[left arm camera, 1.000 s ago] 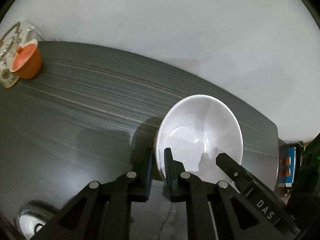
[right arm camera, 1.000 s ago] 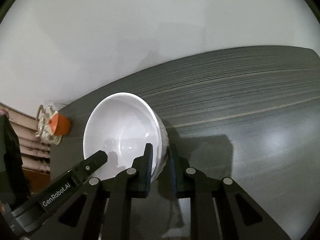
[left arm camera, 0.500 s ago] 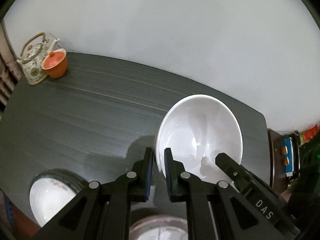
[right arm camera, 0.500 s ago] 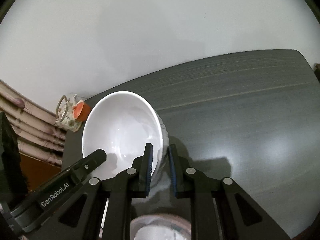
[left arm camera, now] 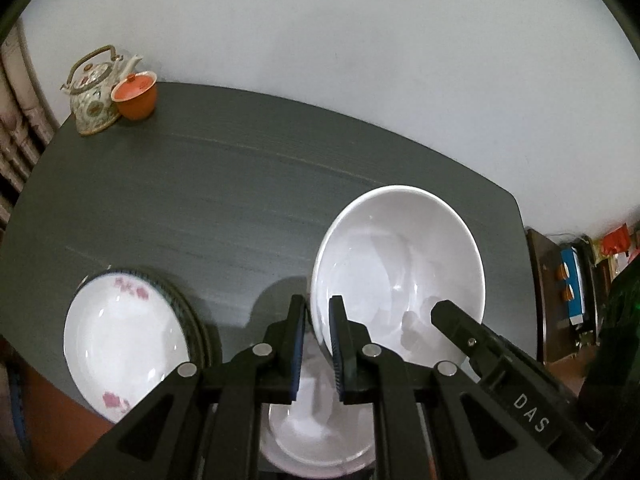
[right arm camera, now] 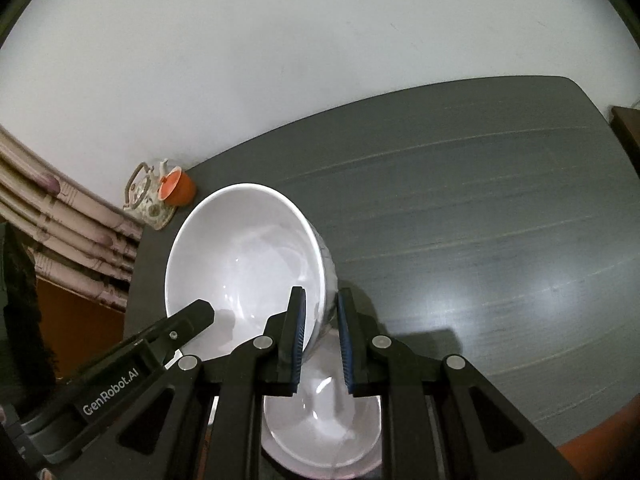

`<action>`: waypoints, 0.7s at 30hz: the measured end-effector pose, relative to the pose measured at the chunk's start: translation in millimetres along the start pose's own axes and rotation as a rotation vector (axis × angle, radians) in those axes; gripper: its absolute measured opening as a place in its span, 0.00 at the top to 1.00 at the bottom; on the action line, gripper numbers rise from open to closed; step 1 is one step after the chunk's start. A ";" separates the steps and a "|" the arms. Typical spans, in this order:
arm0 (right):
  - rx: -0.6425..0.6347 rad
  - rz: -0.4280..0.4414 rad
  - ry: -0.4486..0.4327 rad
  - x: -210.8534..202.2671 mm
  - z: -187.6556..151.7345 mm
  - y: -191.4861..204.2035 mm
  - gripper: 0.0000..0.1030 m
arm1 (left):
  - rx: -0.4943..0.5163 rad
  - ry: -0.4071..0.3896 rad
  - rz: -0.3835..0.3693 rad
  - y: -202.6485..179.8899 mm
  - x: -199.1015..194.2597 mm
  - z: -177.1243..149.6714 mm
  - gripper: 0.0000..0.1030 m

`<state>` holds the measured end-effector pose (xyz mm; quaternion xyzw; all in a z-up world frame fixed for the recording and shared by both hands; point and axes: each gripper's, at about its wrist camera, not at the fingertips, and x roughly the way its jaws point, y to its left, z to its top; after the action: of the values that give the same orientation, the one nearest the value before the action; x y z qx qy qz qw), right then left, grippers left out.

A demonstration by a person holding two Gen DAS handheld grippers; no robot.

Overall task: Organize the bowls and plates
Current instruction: 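Carry the 'Rabbit' bowl over the nested pink and 'Dog' bowls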

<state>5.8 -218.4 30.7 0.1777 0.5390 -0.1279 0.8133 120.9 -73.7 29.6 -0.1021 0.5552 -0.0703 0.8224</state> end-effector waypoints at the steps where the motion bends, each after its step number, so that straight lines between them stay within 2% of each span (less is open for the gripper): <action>1: 0.002 -0.001 0.002 -0.8 -3.2 1.1 0.85 | 0.000 0.007 -0.003 1.4 -1.1 -4.4 0.88; 5: -0.015 -0.013 0.001 -8.6 -19.7 2.8 0.84 | -0.011 0.035 -0.019 1.2 -9.4 -32.5 0.88; 9: -0.027 -0.028 0.019 0.1 -34.7 12.3 0.84 | -0.012 0.050 -0.022 5.0 -10.4 -49.3 0.88; 21: -0.018 -0.054 0.094 12.9 -77.7 -1.6 0.84 | -0.026 0.118 -0.016 19.1 3.9 -81.7 0.88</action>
<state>-54.5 -186.9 -9.1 0.1613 0.5826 -0.1364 0.7848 46.6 -63.4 -8.2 -0.1128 0.6029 -0.0756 0.7861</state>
